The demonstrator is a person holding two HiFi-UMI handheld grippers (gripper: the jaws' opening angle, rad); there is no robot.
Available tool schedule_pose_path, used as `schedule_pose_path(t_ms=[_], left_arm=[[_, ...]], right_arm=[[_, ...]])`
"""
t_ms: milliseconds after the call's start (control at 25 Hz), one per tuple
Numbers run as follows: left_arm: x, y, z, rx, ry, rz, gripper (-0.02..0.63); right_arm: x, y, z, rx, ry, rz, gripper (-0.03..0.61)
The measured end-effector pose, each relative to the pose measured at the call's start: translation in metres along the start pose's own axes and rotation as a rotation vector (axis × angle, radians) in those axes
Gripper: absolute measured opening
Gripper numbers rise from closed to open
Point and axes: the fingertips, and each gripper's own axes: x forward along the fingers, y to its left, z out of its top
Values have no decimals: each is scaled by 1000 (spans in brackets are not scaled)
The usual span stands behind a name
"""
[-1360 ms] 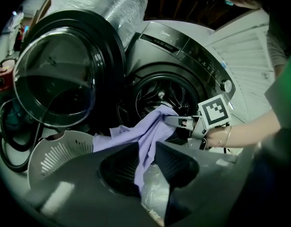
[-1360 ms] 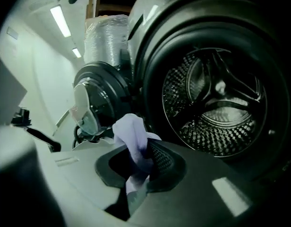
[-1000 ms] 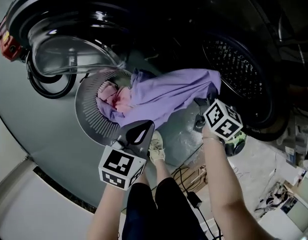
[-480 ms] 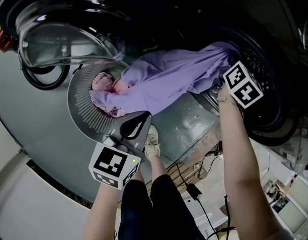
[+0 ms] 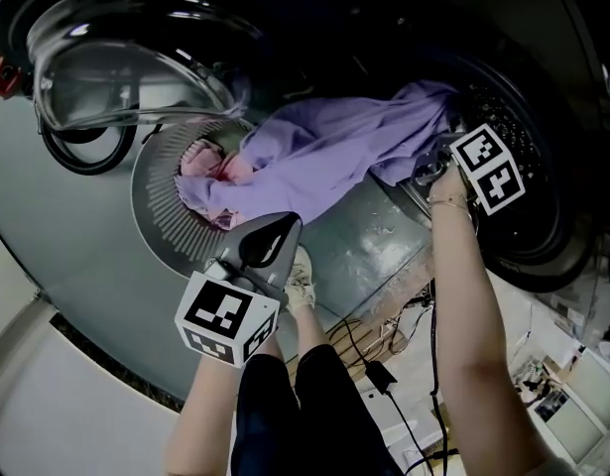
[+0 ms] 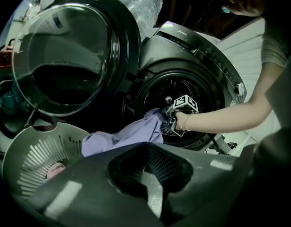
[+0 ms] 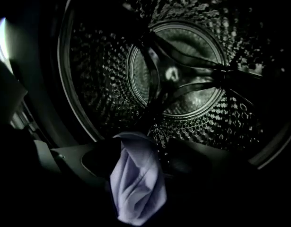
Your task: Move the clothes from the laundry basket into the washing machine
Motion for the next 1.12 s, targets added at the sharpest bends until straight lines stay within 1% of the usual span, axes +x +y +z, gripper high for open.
schedule_pose_path(t_ms=[120,200,280,360,440,520,600,720,840,920,1000,1080,1120], left_arm=[[-1,-2,2,-3,-1,-2,6],[-2,-3,2,-4,0,-3,6],[-3,-3,0,-3,3,-6,6],[-3,-1,-4,0,11,-9,6],[0,4,-11,-2,25,-6,6],[3,9,-18,-9,37,1,6],[4,12,-21,-15,39,5,6],[5,13,-19,-18,27,-1,6],[7,10,-20,-16,23,-17,6],[8,9,-20,-18,18,-27,6],[9,9,-20,-26,11,-27,6],[9,8,-21,-32,12,-26,6],[8,8,-21,-33,13,-26,6]], right_arm=[[-29,5,-8,28,-18,59,353],[-49,11,-28,15,3,99,362],[-64,17,-59,-7,57,124,382],[-71,21,-98,1,143,131,406],[-70,21,-133,38,222,122,464],[-66,21,-153,65,248,123,523],[-58,23,-163,66,260,133,563],[-43,21,-177,61,298,130,591],[-27,14,-189,60,357,115,591],[-20,13,-194,55,417,108,528],[-15,19,-193,44,460,139,433],[-14,31,-186,20,478,190,303],[-15,38,-180,1,480,216,188]])
